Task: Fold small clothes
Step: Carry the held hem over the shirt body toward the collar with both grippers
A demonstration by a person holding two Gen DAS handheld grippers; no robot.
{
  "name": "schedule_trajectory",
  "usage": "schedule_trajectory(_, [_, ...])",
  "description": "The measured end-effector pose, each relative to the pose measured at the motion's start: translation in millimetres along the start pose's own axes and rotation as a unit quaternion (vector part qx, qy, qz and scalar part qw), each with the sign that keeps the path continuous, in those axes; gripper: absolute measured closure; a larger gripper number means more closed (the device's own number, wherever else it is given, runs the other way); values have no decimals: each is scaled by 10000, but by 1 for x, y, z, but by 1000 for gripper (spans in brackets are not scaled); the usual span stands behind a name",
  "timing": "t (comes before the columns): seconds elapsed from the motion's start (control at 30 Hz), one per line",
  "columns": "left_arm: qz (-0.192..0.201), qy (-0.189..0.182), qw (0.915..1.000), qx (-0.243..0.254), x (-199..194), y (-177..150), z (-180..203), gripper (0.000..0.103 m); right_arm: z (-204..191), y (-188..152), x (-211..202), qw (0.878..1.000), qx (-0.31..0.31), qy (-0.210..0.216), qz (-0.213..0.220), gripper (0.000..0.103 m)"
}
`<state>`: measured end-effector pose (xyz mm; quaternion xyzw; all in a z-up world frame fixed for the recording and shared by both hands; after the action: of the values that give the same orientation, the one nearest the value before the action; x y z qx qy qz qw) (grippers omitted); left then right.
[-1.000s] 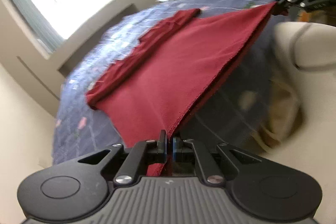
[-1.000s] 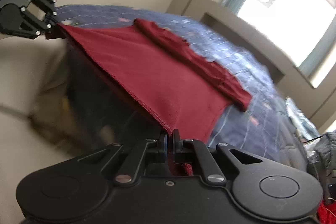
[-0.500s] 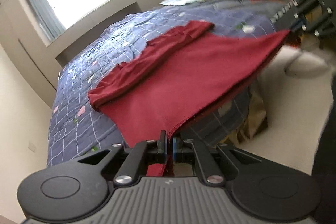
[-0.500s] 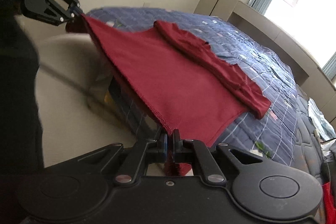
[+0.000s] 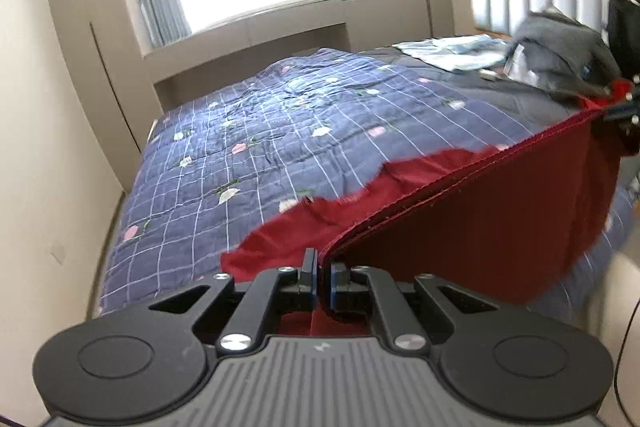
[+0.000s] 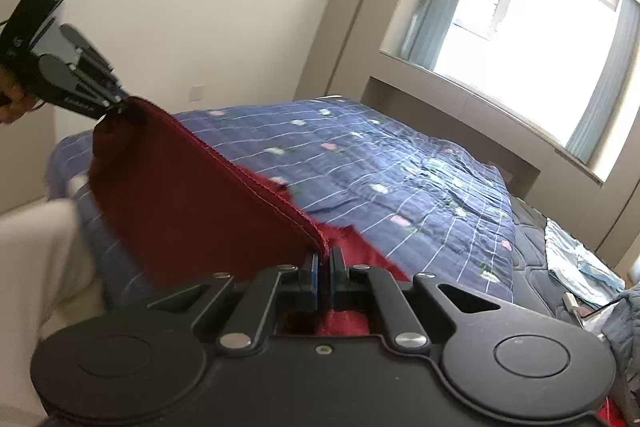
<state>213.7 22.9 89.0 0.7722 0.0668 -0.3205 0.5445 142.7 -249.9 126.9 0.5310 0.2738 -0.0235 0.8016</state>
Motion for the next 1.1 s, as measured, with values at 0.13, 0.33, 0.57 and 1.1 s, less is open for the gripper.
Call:
schedule_trajectory(0.13, [-206,1,9996,-209,66,27,-22,97,31,13,65,9998,62,-145,-106,98])
schedule_trajectory(0.33, [-538,-216,9980,-247,165,37,-48,97,66,10,166,9985,181,-244,-445,98])
schedule_trajectory(0.57, [-1018,-699,9916,-388,253,28,-73,97,89,-17,269,9943,431,-125,-962,98])
schedule_trajectory(1.1, [-788,-1907,9680,-1426,278,15,-154,11,104,-73,341,9830,1175,134,-1403,85])
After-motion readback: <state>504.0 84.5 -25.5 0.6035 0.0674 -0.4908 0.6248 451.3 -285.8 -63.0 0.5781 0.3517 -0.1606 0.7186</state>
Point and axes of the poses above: each gripper's, at about its wrist camera, not at the fingertips, and x roughly the way its jaws point, z to its right, y to its top, the point moved 1 cm from there along x, roughly the way its jaws point, and after that the axes turned 3 degrees about z, right-handed, at the moved point
